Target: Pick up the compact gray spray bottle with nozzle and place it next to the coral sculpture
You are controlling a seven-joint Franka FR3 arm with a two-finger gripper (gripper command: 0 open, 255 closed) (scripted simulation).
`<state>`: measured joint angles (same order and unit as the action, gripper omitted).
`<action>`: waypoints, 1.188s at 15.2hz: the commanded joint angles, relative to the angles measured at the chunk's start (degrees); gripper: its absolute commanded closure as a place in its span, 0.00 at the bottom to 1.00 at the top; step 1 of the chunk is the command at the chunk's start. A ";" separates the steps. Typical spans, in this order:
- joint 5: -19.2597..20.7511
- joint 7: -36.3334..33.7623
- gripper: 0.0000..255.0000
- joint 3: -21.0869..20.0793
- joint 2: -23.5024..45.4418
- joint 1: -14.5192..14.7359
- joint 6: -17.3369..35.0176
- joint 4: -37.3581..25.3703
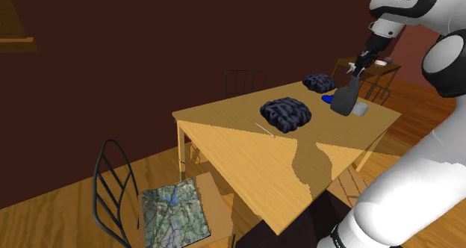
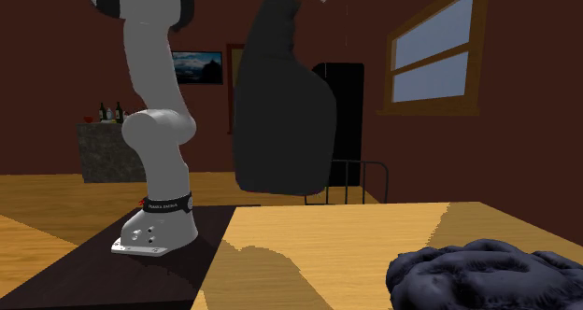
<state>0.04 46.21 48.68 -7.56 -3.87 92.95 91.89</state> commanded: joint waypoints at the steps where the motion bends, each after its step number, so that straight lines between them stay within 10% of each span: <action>1: -4.90 4.80 1.00 3.77 5.97 -0.81 -0.06 -3.71; 8: -26.92 18.97 1.00 5.62 31.52 -19.50 -7.49 -25.43; 18: -24.25 19.65 1.00 6.01 28.35 -14.60 2.07 -13.14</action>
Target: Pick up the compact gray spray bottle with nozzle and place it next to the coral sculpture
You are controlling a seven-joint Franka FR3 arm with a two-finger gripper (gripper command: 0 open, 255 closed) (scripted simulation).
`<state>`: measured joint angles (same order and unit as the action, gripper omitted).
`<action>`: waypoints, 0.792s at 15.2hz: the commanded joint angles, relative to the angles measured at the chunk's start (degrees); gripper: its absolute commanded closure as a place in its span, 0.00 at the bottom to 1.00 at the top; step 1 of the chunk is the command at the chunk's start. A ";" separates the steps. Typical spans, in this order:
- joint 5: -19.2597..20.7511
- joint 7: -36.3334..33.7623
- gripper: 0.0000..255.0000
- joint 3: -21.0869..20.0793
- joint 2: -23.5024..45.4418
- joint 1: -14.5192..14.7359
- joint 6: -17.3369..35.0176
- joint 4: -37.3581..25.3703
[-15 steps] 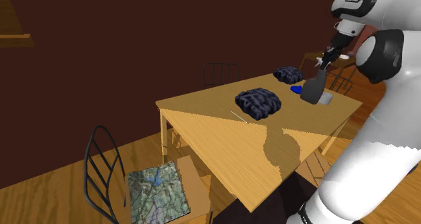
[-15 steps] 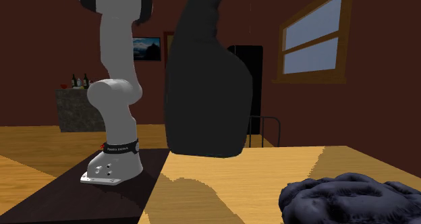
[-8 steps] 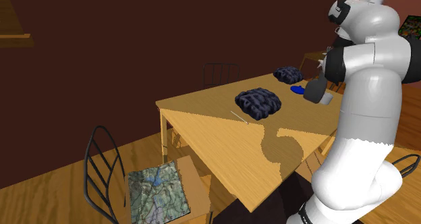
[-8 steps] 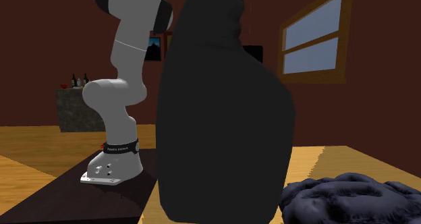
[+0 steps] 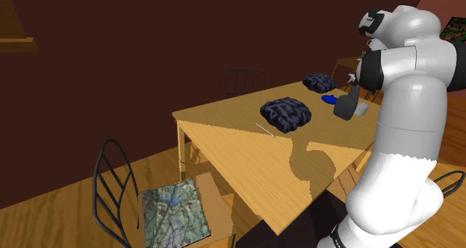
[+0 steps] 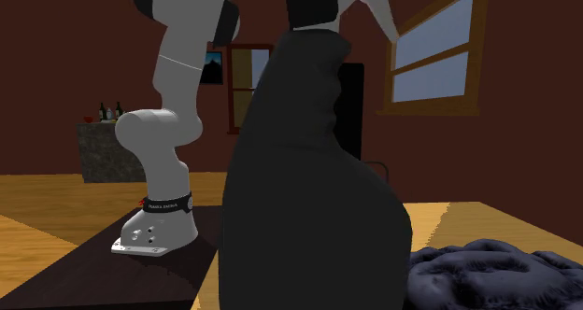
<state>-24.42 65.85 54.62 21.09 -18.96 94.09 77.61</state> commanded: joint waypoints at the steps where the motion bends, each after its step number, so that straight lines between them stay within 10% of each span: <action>1: 0.32 0.10 1.00 0.10 -0.47 0.84 1.79 2.15; 12: 0.38 1.42 1.00 0.01 -1.15 3.26 10.47 11.69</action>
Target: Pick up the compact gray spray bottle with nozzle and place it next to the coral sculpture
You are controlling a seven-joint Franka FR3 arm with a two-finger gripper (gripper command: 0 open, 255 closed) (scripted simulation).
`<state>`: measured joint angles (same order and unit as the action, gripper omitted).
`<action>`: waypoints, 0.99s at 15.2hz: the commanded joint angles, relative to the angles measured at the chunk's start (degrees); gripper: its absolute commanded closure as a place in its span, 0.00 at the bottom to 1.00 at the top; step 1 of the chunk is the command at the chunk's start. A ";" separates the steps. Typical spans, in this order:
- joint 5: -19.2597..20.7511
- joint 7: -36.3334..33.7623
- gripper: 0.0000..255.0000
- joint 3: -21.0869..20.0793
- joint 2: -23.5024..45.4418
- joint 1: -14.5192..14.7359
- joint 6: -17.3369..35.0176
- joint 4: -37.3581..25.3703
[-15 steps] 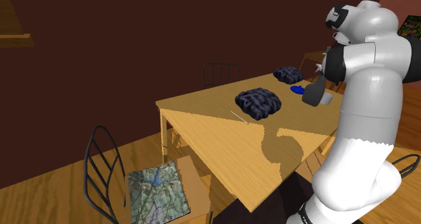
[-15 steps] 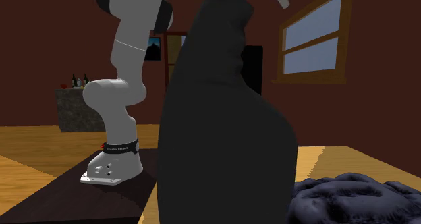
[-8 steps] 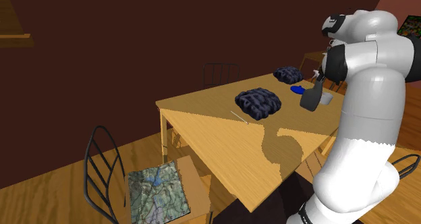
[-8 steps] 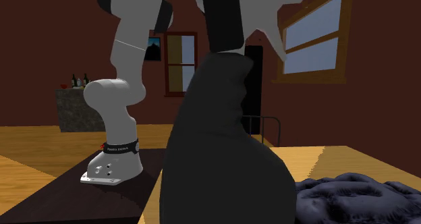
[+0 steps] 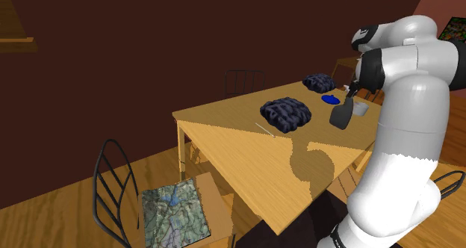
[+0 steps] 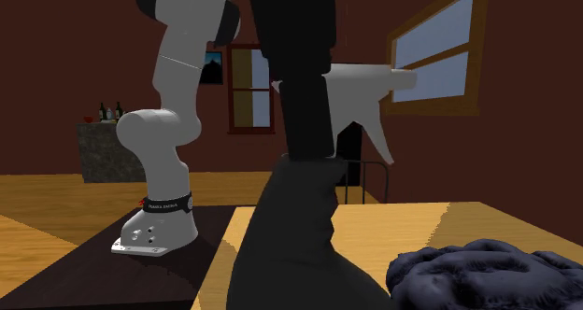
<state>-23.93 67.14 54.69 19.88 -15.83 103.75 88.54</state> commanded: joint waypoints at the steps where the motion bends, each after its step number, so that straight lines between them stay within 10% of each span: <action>1: -0.21 0.30 1.00 -0.11 0.11 0.25 1.54 1.49; 15: -3.13 3.22 1.00 -1.63 2.28 0.43 10.90 9.89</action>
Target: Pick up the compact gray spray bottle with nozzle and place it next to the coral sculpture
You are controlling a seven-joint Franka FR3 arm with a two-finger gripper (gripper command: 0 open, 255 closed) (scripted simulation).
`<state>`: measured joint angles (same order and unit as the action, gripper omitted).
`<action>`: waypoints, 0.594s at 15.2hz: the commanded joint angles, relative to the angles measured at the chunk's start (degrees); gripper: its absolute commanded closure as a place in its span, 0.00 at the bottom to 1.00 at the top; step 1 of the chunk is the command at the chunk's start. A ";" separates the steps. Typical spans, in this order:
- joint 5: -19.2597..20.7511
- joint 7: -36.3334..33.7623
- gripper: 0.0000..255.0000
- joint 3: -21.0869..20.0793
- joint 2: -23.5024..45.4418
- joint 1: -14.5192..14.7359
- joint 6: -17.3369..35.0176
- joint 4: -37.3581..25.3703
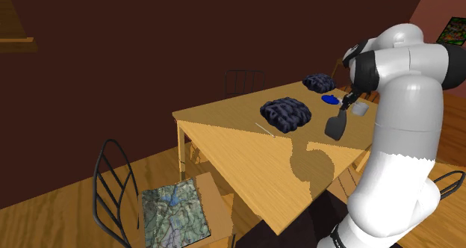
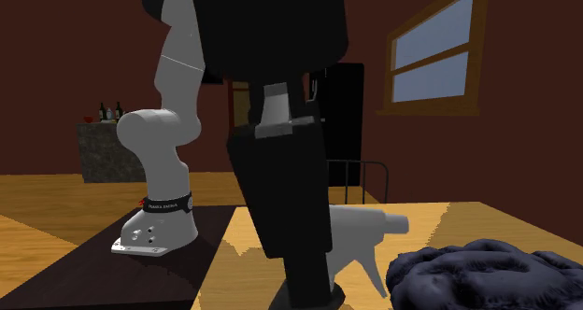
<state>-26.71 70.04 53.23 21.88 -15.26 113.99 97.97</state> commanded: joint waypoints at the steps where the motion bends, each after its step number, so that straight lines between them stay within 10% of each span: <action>1: -0.66 0.58 1.00 -0.34 0.54 -0.21 1.26 0.94; 9: -1.09 0.93 1.00 -0.58 0.90 -0.32 2.07 1.55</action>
<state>-27.80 70.97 52.65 22.78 -15.58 116.06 99.52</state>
